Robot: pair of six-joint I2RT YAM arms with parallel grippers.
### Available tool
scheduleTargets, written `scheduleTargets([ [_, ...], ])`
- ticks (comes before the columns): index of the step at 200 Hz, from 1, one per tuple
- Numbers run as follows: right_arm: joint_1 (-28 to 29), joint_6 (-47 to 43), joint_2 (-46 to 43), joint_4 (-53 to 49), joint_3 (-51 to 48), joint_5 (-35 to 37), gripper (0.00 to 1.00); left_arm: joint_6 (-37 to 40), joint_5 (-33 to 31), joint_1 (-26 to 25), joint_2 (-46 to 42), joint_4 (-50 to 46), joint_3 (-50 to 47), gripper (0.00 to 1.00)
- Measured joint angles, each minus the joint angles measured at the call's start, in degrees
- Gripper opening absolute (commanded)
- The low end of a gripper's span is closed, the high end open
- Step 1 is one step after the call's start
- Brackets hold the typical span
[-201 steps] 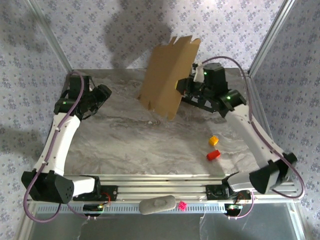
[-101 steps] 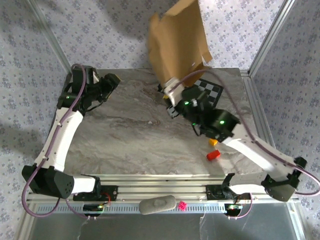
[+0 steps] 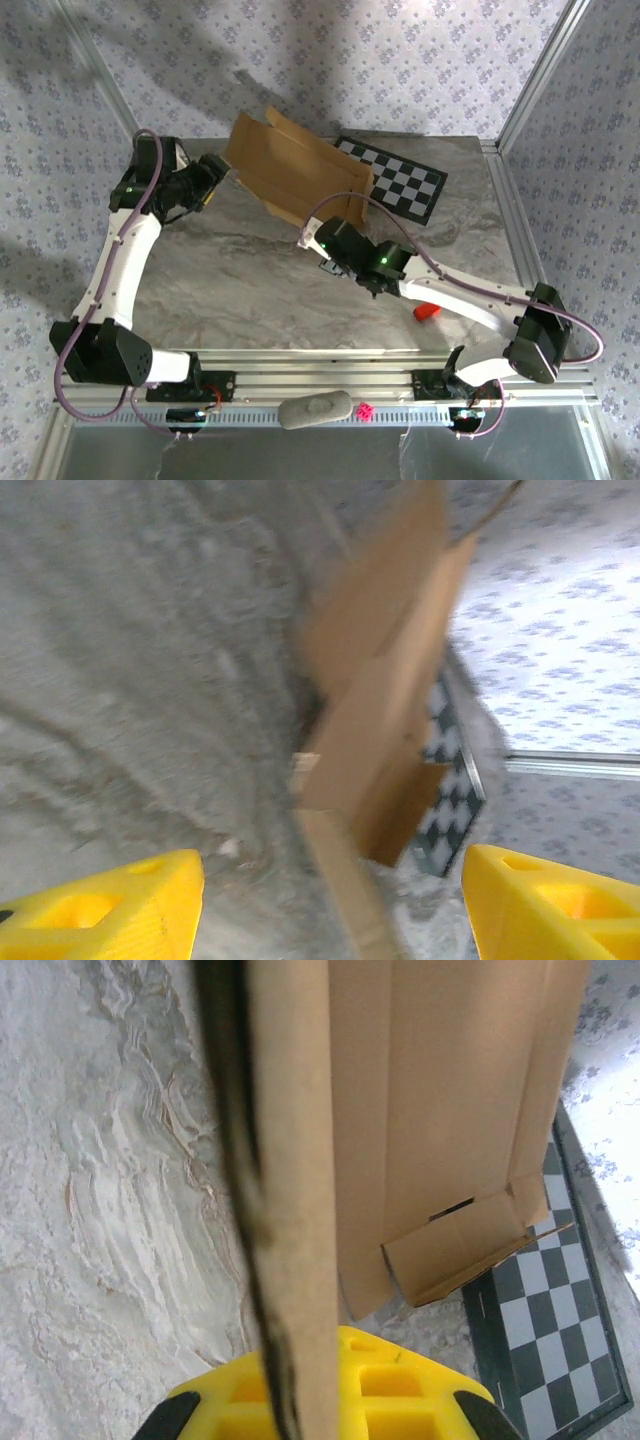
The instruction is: Fold the paper box
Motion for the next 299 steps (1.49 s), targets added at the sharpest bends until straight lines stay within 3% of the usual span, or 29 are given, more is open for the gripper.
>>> scheduleTargets([
  [32, 1.0, -1.3, -0.2, -0.2, -1.7, 0.1, 0.0, 6.1, -7.4, 0.5, 6.5, -9.7, 2.2, 0.75],
  [63, 2.4, -2.1, -0.2, -0.7, -2.1, 0.5, 0.0, 9.8, -10.6, 0.6, 7.9, -10.2, 2.4, 0.79],
  [114, 2.6, -2.3, -0.2, -0.9, -2.1, 0.9, 0.0, 13.7, -7.1, 0.6, 9.4, -3.8, 10.9, 0.79],
  [142, 2.6, -2.3, -0.2, -0.9, -2.1, 1.1, 0.0, 18.8, -6.4, 0.5, 17.5, -3.7, 21.3, 0.79],
  [184, 3.0, -2.3, -0.2, -1.2, -2.1, 1.1, 0.0, 23.8, -5.3, 0.3, 26.8, -3.4, 23.3, 0.78],
  [211, 3.0, -2.3, -0.2, -1.7, -2.0, 1.1, 0.0, 25.8, -6.0, -0.7, 32.3, -5.3, 29.7, 0.76],
  [240, 3.0, -2.2, -0.2, -1.9, -2.0, 1.1, 0.0, 27.4, -5.7, -1.9, 34.6, -4.9, 32.2, 0.57],
  [250, 3.0, -2.2, -0.2, -2.0, -2.0, 1.1, 0.0, 27.1, -5.6, -2.3, 35.2, -4.8, 32.8, 0.42],
  [267, 2.9, -2.2, -0.2, -2.2, -2.0, 1.1, 0.0, 27.8, -5.7, -3.3, 36.5, -4.6, 34.3, 0.05],
  [272, 2.8, -2.1, -0.2, -2.4, -1.9, 1.1, 0.0, 27.8, -5.8, -3.7, 36.7, -4.5, 34.4, 0.0],
  [281, 2.6, -1.9, -0.1, -3.1, -1.4, 1.4, 0.0, 28.4, -6.8, -4.3, 36.8, -4.6, 34.5, 0.0],
  [289, 2.2, -1.4, 0.0, -4.0, -0.8, 1.9, 0.12, 28.9, -7.9, -4.8, 36.8, -4.5, 34.5, 0.0],
  [299, 1.5, 0.0, 0.6, -5.2, 0.8, 2.1, 0.36, 29.6, -9.5, -5.4, 36.6, -4.2, 34.5, 0.0],
])
